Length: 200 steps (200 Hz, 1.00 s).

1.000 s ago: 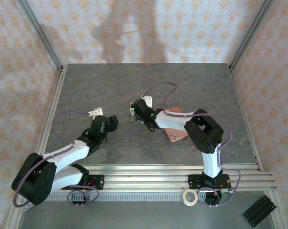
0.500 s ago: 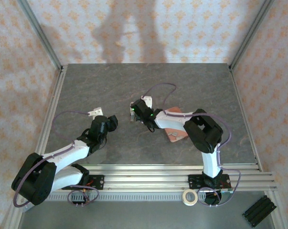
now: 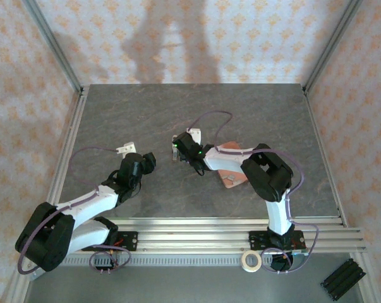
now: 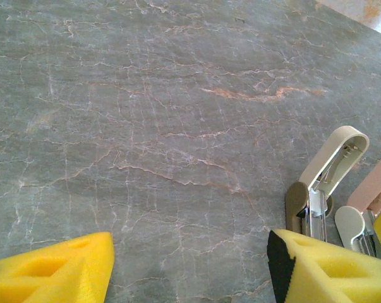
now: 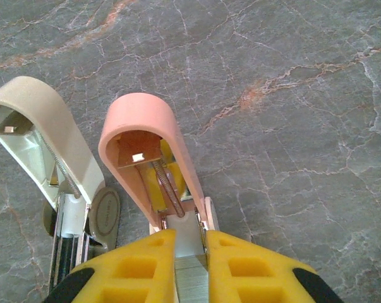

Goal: Load the staples into the stapler

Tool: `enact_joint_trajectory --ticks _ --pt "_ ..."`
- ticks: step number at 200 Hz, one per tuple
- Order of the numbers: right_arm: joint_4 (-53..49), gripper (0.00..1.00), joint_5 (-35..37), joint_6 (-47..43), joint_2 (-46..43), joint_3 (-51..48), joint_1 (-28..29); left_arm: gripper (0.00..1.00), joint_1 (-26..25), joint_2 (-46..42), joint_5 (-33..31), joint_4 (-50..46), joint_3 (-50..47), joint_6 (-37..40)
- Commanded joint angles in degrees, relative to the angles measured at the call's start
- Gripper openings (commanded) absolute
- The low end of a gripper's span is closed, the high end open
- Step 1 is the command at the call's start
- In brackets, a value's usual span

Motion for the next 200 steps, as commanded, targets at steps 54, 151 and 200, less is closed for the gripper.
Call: enact_joint_trajectory --ticks 54,151,200 --pt "-0.07 0.17 0.78 0.72 -1.52 -1.41 0.51 0.66 0.42 -0.62 -1.60 -0.06 -0.01 1.33" --pt "0.36 0.17 1.38 0.15 -3.14 -2.97 1.08 0.66 0.48 -0.57 -1.43 0.19 -0.01 1.22" --pt "1.70 0.17 1.48 -1.08 -4.25 -3.63 1.08 0.66 0.48 -0.86 -1.50 -0.04 -0.01 1.23"
